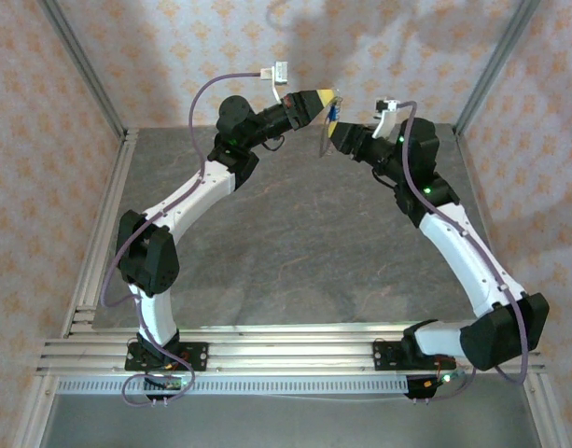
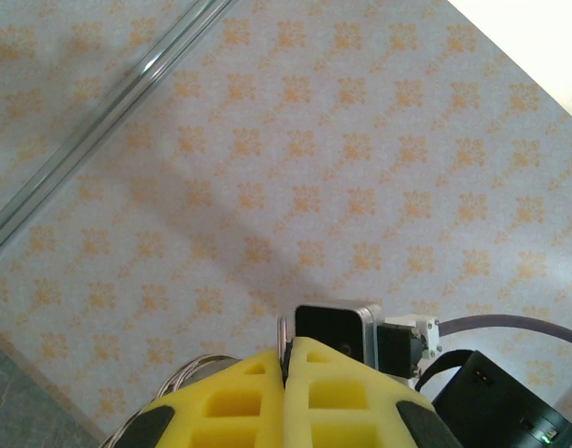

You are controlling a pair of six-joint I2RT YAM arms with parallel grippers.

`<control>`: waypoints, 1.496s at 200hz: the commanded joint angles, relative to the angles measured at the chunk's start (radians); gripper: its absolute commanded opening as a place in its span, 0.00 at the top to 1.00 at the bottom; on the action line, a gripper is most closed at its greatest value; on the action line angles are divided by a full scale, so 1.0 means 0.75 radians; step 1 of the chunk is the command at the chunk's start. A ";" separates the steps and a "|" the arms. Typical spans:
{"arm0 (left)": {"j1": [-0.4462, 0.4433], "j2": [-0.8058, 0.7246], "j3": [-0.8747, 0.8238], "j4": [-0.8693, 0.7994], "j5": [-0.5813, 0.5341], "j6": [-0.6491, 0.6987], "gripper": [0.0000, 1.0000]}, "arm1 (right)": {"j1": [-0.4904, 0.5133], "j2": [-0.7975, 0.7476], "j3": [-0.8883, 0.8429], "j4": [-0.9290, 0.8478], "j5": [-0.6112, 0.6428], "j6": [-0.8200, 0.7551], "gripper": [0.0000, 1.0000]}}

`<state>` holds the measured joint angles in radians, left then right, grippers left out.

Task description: Put the keys on the keyring

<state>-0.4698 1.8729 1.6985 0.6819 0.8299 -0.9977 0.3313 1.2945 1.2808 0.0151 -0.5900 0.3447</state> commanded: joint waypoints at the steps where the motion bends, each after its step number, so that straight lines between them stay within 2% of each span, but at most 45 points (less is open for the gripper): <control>1: -0.004 -0.022 0.016 0.081 0.010 -0.003 1.00 | 0.005 0.008 0.067 0.036 0.016 -0.026 0.53; 61: -0.009 -0.017 0.020 0.077 0.012 -0.001 1.00 | 0.005 0.047 0.114 0.026 0.044 -0.043 0.55; 101: -0.012 -0.012 0.023 0.078 0.012 -0.001 1.00 | 0.006 0.066 0.147 0.002 0.045 -0.062 0.77; 116: -0.013 -0.010 0.023 0.080 0.012 -0.002 1.00 | 0.006 0.072 0.153 0.003 0.031 -0.061 0.77; 149: -0.014 -0.007 0.028 0.079 0.014 -0.001 1.00 | 0.008 0.090 0.171 0.005 -0.001 -0.062 0.66; 184: -0.015 -0.004 0.030 0.077 0.014 -0.001 1.00 | 0.020 0.101 0.184 0.005 -0.021 -0.082 0.68; 199: -0.016 -0.004 0.030 0.078 0.014 -0.002 1.00 | 0.023 0.106 0.189 -0.006 -0.013 -0.089 0.72; 245: -0.015 -0.004 0.024 0.070 0.010 0.004 1.00 | 0.023 0.077 0.182 -0.050 0.025 -0.134 1.00; 299: -0.013 -0.006 0.024 0.062 0.012 0.015 1.00 | 0.024 -0.001 0.166 -0.203 0.099 -0.241 1.00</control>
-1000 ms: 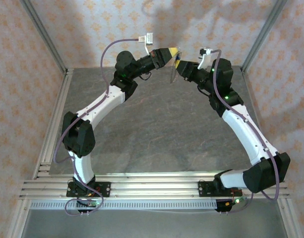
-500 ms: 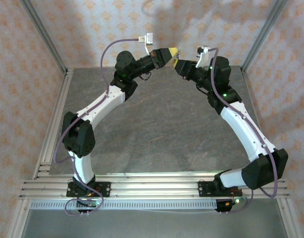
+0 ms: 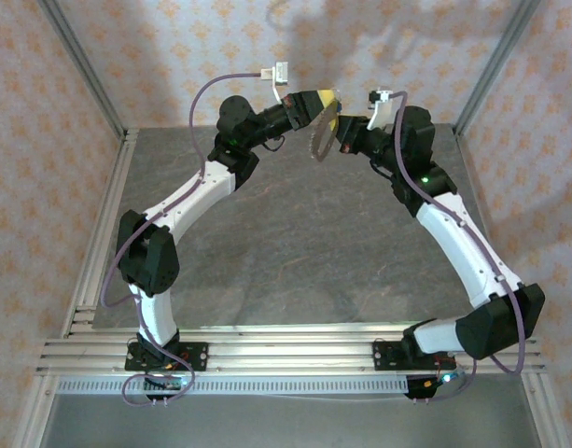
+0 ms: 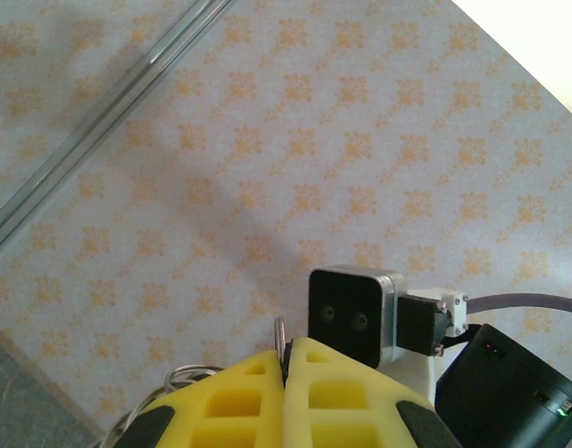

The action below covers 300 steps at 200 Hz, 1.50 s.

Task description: Put the keys on the keyring

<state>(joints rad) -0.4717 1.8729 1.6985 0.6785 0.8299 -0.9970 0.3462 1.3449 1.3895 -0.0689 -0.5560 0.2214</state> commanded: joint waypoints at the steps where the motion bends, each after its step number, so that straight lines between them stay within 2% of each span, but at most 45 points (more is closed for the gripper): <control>1: -0.011 -0.006 0.023 0.067 0.013 0.014 1.00 | 0.003 -0.070 0.022 -0.094 0.055 -0.079 1.00; 47: -0.009 -0.014 0.016 0.072 0.016 0.016 1.00 | 0.003 -0.108 0.036 -0.171 0.106 -0.142 1.00; 134: -0.009 -0.020 0.010 0.060 0.038 0.031 1.00 | 0.001 -0.062 0.196 -0.275 0.207 -0.249 1.00; 211: -0.008 -0.028 0.014 0.051 0.041 0.035 1.00 | -0.001 0.011 0.280 -0.278 0.156 -0.245 1.00; 248: -0.009 -0.033 0.017 0.038 0.039 0.043 1.00 | -0.016 -0.022 0.209 -0.252 0.120 -0.245 1.00; 260: -0.009 -0.033 0.025 0.033 0.041 0.043 1.00 | -0.027 -0.043 0.165 -0.232 0.104 -0.242 0.83; 273: -0.008 -0.033 0.030 0.024 0.043 0.047 1.00 | -0.045 -0.074 0.120 -0.213 0.078 -0.235 0.71; 285: -0.008 -0.035 0.030 0.022 0.043 0.049 1.00 | -0.070 -0.105 0.076 -0.185 0.040 -0.216 0.62; 300: -0.009 -0.037 0.030 0.020 0.045 0.051 1.00 | -0.098 -0.142 0.026 -0.155 -0.006 -0.199 0.56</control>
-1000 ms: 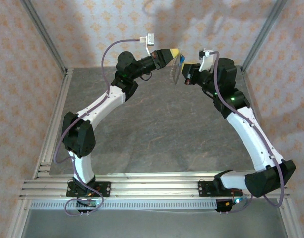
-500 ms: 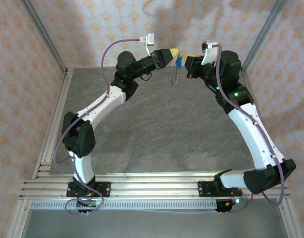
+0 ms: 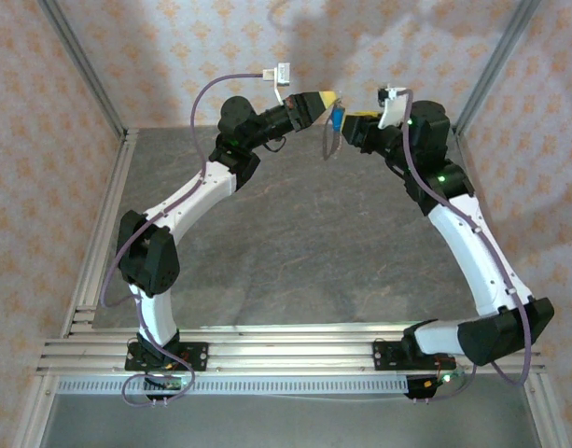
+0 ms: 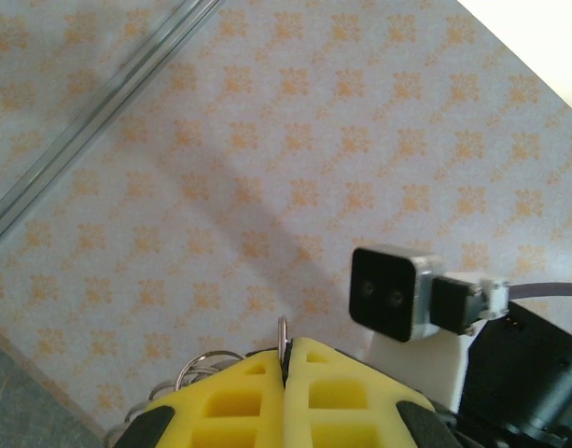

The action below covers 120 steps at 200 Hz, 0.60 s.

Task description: Put the keys on the keyring

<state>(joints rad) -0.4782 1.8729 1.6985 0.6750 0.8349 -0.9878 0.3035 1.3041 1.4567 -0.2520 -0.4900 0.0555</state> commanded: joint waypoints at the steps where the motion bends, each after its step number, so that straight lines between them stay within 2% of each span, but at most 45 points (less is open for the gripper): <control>1: -0.001 -0.037 0.030 0.026 0.038 0.039 1.00 | -0.043 -0.089 -0.065 0.090 -0.097 0.022 0.56; 26: -0.001 -0.037 0.032 0.026 0.041 0.037 1.00 | -0.061 -0.125 -0.117 0.131 -0.190 0.034 0.51; 68: -0.003 -0.034 0.038 0.027 0.049 0.035 1.00 | -0.061 -0.089 -0.126 0.204 -0.334 0.087 0.50; 120: -0.007 -0.033 0.049 0.023 0.056 0.034 1.00 | -0.054 -0.022 -0.105 0.287 -0.365 0.138 0.50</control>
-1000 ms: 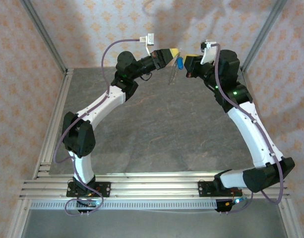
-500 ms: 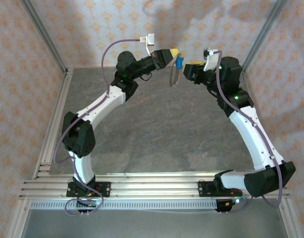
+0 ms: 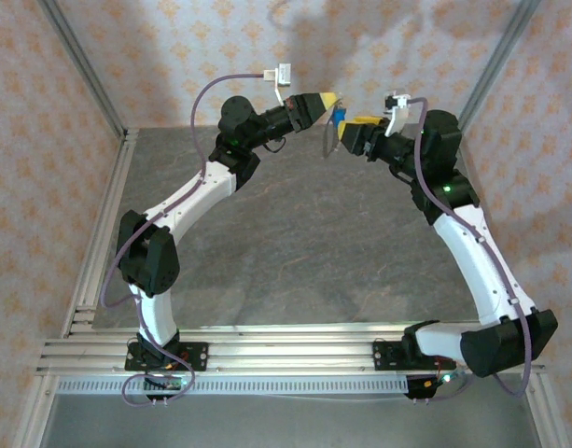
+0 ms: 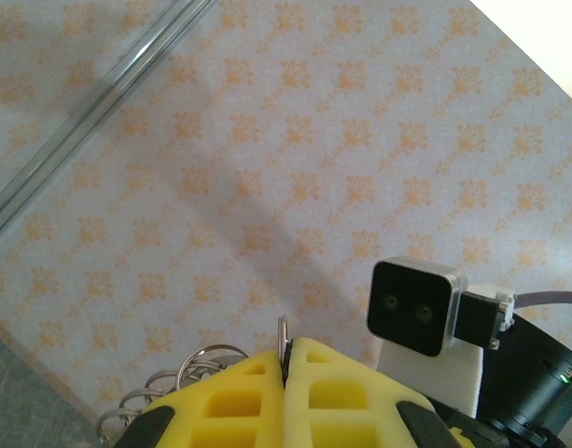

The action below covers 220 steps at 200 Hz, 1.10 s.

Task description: Put the keys on the keyring

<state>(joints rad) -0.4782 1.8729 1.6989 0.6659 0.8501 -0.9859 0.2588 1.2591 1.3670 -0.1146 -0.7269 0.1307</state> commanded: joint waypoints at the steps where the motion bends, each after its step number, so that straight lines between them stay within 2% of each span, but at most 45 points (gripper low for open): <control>1: -0.007 -0.033 0.049 0.036 0.036 0.032 1.00 | 0.006 0.041 0.014 0.106 -0.049 0.038 0.50; 53: -0.015 -0.026 0.062 0.025 0.036 0.036 1.00 | 0.029 0.100 0.028 0.184 -0.077 0.077 0.53; 76: -0.017 -0.021 0.066 0.025 0.035 0.034 1.00 | 0.038 0.111 0.030 0.213 -0.086 0.090 0.58; 91: -0.017 -0.018 0.067 0.026 0.034 0.034 1.00 | 0.044 0.117 0.038 0.218 -0.086 0.092 0.66; 140: -0.015 -0.020 0.059 0.011 0.025 0.050 1.00 | 0.045 0.088 0.055 0.096 -0.037 0.007 1.00; 220: -0.016 -0.045 0.063 -0.116 0.042 0.177 1.00 | 0.007 0.053 0.214 -0.286 0.099 -0.200 1.00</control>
<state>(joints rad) -0.4847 1.8729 1.7084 0.6048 0.8570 -0.9207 0.2771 1.3270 1.4544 -0.2363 -0.7013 0.0521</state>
